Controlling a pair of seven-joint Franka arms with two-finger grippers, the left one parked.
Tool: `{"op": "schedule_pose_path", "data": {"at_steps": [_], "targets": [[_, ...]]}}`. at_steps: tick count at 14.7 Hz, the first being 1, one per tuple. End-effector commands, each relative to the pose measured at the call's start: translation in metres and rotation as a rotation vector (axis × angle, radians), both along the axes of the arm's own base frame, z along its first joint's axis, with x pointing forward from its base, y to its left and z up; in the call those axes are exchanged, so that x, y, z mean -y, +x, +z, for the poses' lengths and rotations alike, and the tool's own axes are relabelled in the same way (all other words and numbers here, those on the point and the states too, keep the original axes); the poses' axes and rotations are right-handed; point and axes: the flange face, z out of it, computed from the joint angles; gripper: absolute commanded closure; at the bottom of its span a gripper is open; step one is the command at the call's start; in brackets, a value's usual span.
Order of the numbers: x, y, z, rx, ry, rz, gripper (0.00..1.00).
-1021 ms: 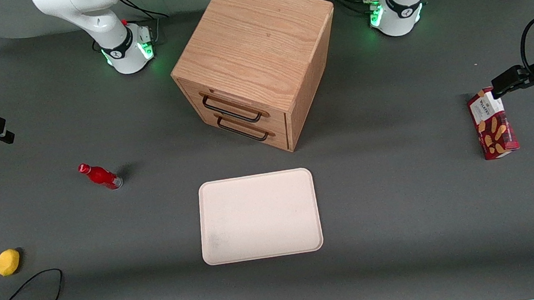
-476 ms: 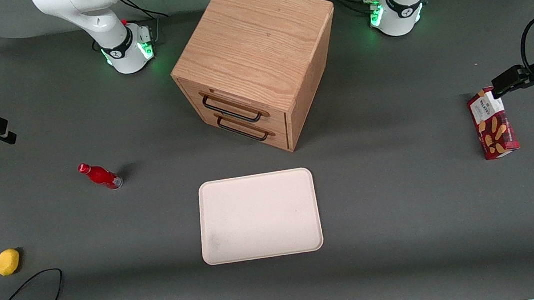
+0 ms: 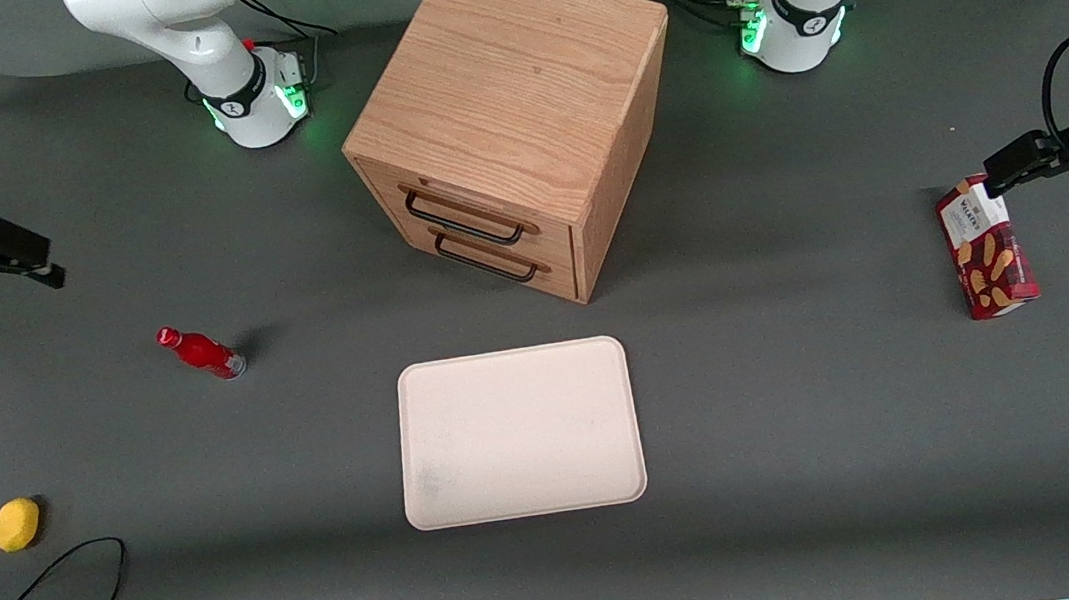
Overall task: Open upper drawer
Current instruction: 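Move the right gripper toward the upper drawer's black handle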
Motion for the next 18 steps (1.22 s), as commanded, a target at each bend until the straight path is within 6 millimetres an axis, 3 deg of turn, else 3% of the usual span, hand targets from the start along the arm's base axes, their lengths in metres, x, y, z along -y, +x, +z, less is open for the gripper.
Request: {"op": "schedule_pose_path", "data": {"at_steps": [1,7,12,16,18], "targets": [[-0.048,0.009,-0.001,0.025,0.002,0.089,0.0],[-0.133,0.007,-0.015,0.063,0.002,0.238,0.0],[-0.207,-0.012,-0.03,0.047,-0.002,0.364,0.0],[-0.256,-0.031,-0.041,0.031,-0.009,0.47,0.0],[-0.268,-0.034,-0.046,0.023,-0.013,0.536,0.0]]}}
